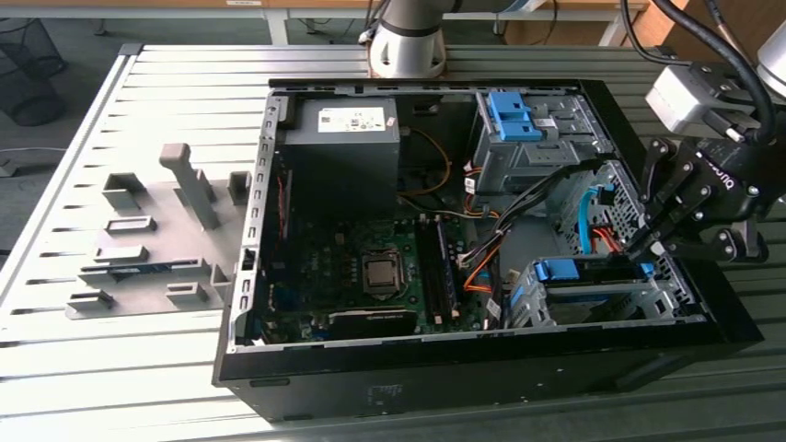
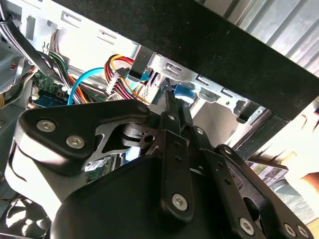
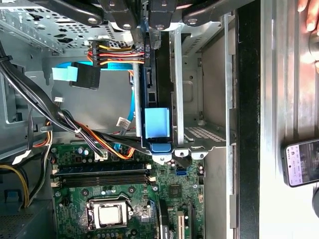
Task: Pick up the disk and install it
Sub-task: 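Insert the first disk wire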
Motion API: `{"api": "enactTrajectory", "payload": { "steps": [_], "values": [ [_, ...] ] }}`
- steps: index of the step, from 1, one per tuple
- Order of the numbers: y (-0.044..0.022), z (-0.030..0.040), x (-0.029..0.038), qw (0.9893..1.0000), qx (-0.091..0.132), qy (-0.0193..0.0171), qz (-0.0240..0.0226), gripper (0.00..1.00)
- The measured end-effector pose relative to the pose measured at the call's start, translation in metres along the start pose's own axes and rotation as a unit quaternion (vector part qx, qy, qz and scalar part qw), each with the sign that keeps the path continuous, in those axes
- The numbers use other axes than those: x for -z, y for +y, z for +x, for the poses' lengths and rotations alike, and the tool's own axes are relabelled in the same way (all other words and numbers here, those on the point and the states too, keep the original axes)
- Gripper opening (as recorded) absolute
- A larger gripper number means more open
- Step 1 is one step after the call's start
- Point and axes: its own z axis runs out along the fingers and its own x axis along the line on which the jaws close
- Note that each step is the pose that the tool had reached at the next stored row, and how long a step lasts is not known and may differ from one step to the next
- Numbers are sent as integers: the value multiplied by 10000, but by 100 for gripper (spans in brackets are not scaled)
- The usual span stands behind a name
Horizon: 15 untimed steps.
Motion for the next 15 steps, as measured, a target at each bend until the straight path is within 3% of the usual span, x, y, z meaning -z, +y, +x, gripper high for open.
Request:
{"api": "enactTrajectory", "payload": {
  "steps": [9, 15],
  "values": [
    [-2, 5, -16, 10000, -7, -2, 0, 16],
    [-16, 4, -21, 10000, -6, -24, -3, 16]
  ]
}}
